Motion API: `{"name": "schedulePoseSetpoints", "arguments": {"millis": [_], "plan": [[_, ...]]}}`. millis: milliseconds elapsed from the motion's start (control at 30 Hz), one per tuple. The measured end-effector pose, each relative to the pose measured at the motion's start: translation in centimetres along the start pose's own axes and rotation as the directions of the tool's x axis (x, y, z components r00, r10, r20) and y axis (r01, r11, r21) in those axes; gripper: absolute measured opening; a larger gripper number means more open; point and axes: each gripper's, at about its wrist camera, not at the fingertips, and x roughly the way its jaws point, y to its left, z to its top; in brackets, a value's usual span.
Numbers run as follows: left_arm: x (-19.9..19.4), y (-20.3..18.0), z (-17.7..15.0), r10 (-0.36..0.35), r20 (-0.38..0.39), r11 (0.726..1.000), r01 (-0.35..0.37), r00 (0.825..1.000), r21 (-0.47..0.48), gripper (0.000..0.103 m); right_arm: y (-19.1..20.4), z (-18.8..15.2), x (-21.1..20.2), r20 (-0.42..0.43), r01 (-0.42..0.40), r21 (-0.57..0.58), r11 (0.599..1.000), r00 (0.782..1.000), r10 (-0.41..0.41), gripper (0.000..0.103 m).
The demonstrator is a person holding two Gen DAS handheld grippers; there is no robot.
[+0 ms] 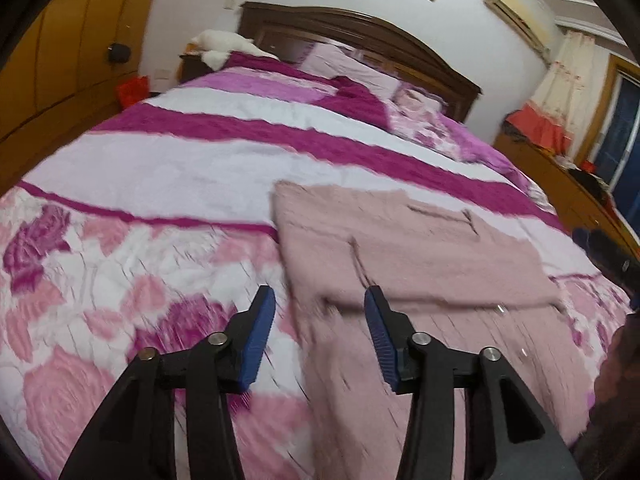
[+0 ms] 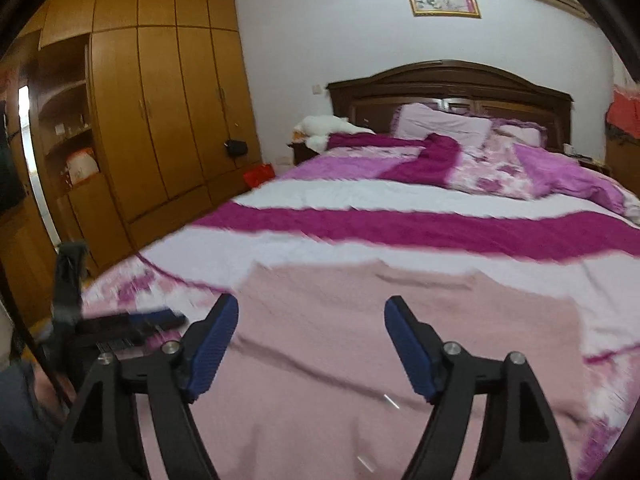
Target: Fold small clothes
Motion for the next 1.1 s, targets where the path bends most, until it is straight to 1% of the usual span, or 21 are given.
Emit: {"name": "schedulePoseSetpoints", "arguments": {"millis": [100, 167, 200, 300, 333, 400, 433, 467, 500, 567, 633, 733, 867, 933, 1000, 1100], "plan": [[-0.9, -0.4, -2.3, -0.027, -0.039, 1.0, 0.027, 0.999, -0.003, 0.025, -3.2, -3.7, -3.6, -0.053, 0.047, -0.023, 0.999, 0.997, -0.048, 0.082], [-1.6, -0.7, -3.9, -0.041, -0.066, 0.999, 0.04, 0.997, -0.015, 0.025, -5.5, -6.4, -5.6, -0.097, 0.077, -0.005, 0.997, 0.992, -0.078, 0.082], [-2.0, -0.8, -4.4, -0.051, -0.072, 0.999, 0.05, 0.996, -0.022, 0.025, -7.2, -8.1, -6.7, -0.127, 0.083, 0.022, 0.996, 0.989, -0.08, 0.082], [-3.2, -1.1, -6.2, -0.095, -0.087, 0.995, 0.092, 0.992, -0.03, 0.028, -11.5, -11.9, -9.0, -0.208, 0.089, 0.117, 0.989, 0.976, -0.064, 0.082], [-3.5, -1.2, -6.9, -0.112, -0.098, 0.993, 0.109, 0.989, -0.037, 0.029, -12.7, -13.0, -9.7, -0.221, 0.104, 0.154, 0.983, 0.973, -0.068, 0.082], [-3.8, -1.0, -8.1, -0.131, -0.129, 0.99, 0.124, 0.983, -0.06, 0.03, -15.5, -15.1, -11.9, -0.209, 0.13, 0.253, 0.959, 0.975, -0.077, 0.082], [-3.7, -0.8, -8.7, -0.128, -0.145, 0.99, 0.119, 0.981, -0.07, 0.03, -16.6, -15.9, -12.8, -0.195, 0.134, 0.298, 0.945, 0.978, -0.077, 0.082], [-3.6, -0.6, -9.3, -0.124, -0.166, 0.99, 0.112, 0.978, -0.082, 0.03, -17.8, -16.5, -13.8, -0.176, 0.134, 0.359, 0.924, 0.982, -0.074, 0.082], [-3.6, -0.6, -9.6, -0.124, -0.174, 0.99, 0.11, 0.977, -0.088, 0.03, -19.0, -17.1, -14.7, -0.14, 0.111, 0.426, 0.898, 0.989, -0.056, 0.082], [-3.9, -0.5, -10.0, -0.128, -0.171, 0.989, 0.113, 0.977, -0.091, 0.03, -20.3, -18.0, -15.5, -0.099, 0.068, 0.484, 0.872, 0.995, -0.023, 0.082], [-3.9, -0.4, -10.3, -0.133, -0.177, 0.988, 0.118, 0.975, -0.096, 0.03, -21.1, -19.0, -15.8, -0.101, 0.055, 0.515, 0.855, 0.995, -0.003, 0.082], [-3.8, 0.2, -10.8, -0.174, -0.181, 0.978, 0.149, 0.968, -0.144, 0.03, -21.1, -19.7, -16.0, -0.094, 0.016, 0.521, 0.853, 0.995, 0.039, 0.082], [-4.1, 1.6, -11.8, -0.27, -0.178, 0.942, 0.221, 0.946, -0.253, 0.03, -20.3, -20.5, -15.6, -0.101, -0.021, 0.528, 0.849, 0.991, 0.087, 0.082], [-4.3, 2.0, -12.3, -0.302, -0.177, 0.926, 0.244, 0.937, -0.288, 0.03, -19.5, -20.6, -15.0, -0.112, -0.031, 0.521, 0.853, 0.988, 0.105, 0.082], [-4.4, 2.0, -12.7, -0.327, -0.188, 0.915, 0.261, 0.926, -0.306, 0.03, -18.5, -20.6, -14.5, -0.12, -0.048, 0.519, 0.854, 0.984, 0.128, 0.082], [-4.6, 1.4, -13.4, -0.356, -0.206, 0.906, 0.283, 0.912, -0.314, 0.03, -17.4, -21.4, -14.1, -0.11, -0.102, 0.548, 0.83, 0.975, 0.193, 0.083]]}}
